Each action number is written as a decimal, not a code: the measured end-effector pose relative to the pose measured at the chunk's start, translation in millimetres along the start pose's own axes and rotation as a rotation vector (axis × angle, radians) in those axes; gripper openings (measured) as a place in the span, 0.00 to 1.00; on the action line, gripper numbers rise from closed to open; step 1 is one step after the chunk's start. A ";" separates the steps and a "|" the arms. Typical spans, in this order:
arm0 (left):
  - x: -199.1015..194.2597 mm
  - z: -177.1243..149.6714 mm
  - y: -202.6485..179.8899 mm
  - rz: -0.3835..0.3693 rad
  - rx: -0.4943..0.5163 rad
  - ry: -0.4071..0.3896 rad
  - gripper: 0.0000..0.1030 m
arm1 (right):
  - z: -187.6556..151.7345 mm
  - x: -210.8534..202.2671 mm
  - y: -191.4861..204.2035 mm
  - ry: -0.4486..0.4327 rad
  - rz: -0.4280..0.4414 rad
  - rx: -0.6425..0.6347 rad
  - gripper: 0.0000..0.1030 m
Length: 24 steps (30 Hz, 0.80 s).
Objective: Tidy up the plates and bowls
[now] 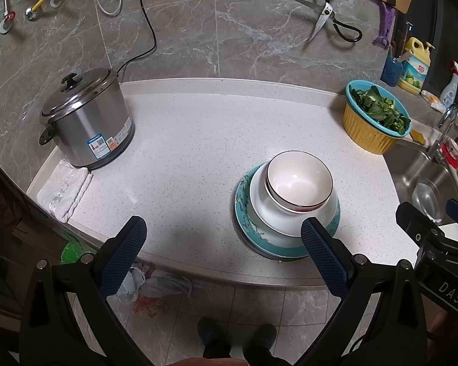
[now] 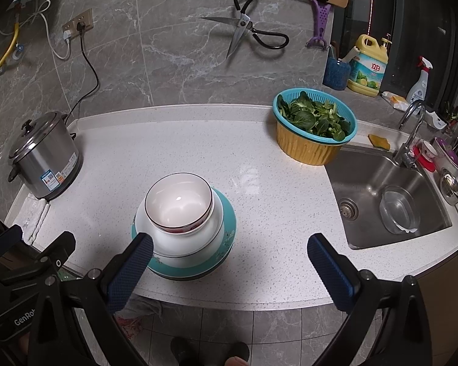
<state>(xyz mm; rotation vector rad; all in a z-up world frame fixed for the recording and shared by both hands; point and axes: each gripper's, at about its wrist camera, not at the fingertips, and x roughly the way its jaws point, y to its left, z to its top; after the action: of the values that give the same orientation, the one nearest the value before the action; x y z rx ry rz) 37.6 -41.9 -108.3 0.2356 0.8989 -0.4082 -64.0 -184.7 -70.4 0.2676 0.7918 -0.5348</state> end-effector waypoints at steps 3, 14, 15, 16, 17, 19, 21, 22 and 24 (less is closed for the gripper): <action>-0.3 -0.1 -0.8 0.000 0.000 0.000 1.00 | 0.1 0.0 0.2 0.000 0.000 0.000 1.00; 3.4 2.6 0.0 -0.004 0.005 0.004 1.00 | -0.1 2.1 1.1 0.004 0.001 -0.004 1.00; 3.5 2.6 -0.1 -0.003 0.004 0.004 1.00 | -0.4 3.0 1.0 0.004 0.002 -0.004 1.00; 3.5 2.5 -0.1 -0.004 0.004 0.004 1.00 | -0.2 3.1 0.8 0.004 0.003 -0.005 1.00; 3.6 2.7 0.3 -0.004 0.005 0.004 1.00 | -0.3 4.5 1.0 0.005 0.004 -0.006 1.00; 5.6 3.5 0.2 -0.005 0.006 0.005 1.00 | -0.1 4.6 0.9 0.005 0.004 -0.006 1.00; 5.9 3.6 0.0 -0.006 0.007 0.005 1.00 | -0.5 4.9 1.3 0.005 0.005 -0.006 1.00; 5.5 3.4 -0.1 -0.005 0.007 0.005 1.00 | -0.3 4.8 1.2 0.006 0.004 -0.006 1.00; 6.3 3.3 -0.8 -0.006 0.006 0.006 1.00 | -0.2 4.4 1.1 0.005 0.004 -0.005 1.00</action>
<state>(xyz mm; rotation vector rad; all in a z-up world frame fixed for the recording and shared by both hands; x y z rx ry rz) 43.1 -45.3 -111.4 0.2401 0.9042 -0.4157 -60.9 -185.3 -73.8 0.2661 0.7975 -0.5284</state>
